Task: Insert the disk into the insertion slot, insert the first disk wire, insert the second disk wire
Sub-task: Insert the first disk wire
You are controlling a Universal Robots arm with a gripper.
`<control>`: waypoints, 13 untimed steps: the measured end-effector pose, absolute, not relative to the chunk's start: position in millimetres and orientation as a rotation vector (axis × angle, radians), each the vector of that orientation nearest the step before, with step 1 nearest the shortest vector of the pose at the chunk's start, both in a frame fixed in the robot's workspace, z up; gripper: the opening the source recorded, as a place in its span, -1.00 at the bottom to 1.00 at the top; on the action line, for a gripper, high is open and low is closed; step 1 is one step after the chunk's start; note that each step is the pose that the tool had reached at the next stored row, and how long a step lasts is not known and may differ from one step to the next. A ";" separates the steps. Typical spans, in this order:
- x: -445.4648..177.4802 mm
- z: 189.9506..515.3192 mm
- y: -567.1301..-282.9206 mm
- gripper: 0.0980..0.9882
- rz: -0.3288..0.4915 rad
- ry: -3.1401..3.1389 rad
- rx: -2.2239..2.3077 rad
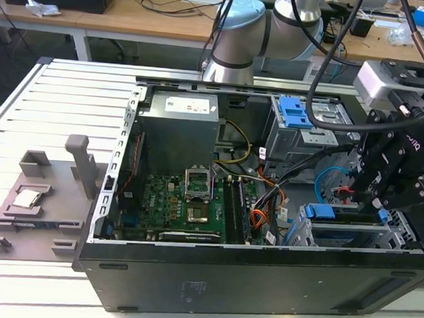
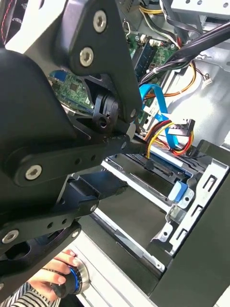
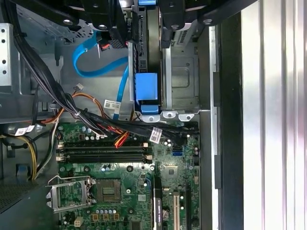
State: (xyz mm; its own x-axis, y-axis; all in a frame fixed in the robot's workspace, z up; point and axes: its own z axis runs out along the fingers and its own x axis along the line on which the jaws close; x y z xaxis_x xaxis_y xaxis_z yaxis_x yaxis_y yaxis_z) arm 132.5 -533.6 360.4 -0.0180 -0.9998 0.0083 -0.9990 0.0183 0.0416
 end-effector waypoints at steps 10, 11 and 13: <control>133.6 361.2 -531.0 -0.28 -0.038 -2.232 2.160; 133.6 360.8 -530.9 -0.28 -0.038 -2.243 2.149; 133.6 360.8 -530.9 -0.28 -0.038 -2.248 2.144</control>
